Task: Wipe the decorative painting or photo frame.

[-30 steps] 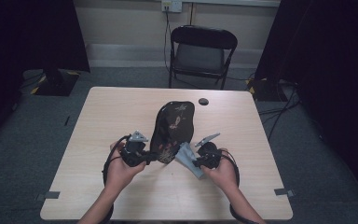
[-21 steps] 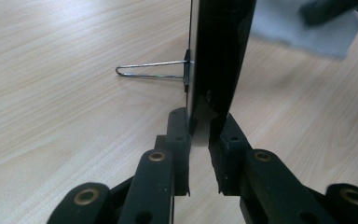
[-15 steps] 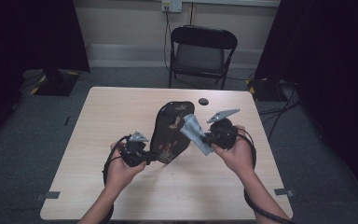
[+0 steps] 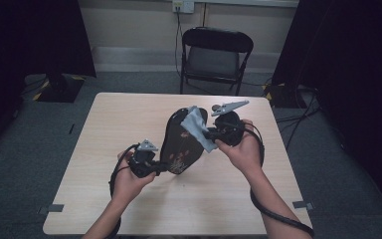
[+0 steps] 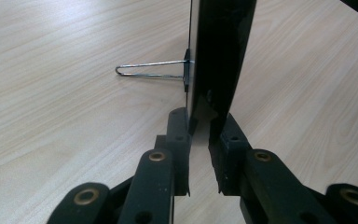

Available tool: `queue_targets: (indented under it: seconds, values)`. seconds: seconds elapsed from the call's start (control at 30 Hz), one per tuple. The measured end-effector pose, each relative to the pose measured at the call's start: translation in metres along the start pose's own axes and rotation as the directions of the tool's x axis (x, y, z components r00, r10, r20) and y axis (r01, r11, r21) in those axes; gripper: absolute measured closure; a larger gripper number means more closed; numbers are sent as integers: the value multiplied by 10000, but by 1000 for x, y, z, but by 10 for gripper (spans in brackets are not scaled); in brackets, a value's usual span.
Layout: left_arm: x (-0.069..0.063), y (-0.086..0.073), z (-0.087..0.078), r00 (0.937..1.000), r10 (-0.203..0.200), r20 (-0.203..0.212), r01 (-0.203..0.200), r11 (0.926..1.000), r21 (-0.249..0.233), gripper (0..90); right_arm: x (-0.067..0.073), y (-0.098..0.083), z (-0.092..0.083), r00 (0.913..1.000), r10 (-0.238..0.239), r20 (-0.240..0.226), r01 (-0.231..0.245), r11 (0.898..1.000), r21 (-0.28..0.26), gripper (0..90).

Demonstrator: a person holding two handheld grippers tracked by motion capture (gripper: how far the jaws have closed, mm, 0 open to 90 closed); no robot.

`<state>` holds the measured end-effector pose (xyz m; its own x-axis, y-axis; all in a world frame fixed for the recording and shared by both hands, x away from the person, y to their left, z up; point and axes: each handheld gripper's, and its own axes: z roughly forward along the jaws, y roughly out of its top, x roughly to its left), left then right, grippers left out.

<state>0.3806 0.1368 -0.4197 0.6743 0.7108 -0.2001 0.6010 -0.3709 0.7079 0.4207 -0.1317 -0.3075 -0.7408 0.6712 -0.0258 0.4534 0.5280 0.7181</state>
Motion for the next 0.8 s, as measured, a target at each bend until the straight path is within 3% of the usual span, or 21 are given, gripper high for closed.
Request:
queue_targets:
  seconds: [0.43, 0.8]
  values:
    - [-1, 1, 0, 10000, 71, 7, -71, 9999, 113, 786, 6, -39, 36, 9997, 52, -250, -25, 9943, 1064, 810]
    - [-1, 1, 0, 10000, 88, -23, -87, 9999, 104, 786, 12, -79, 71, 9980, 377, -511, -271, 9804, 1951, 810]
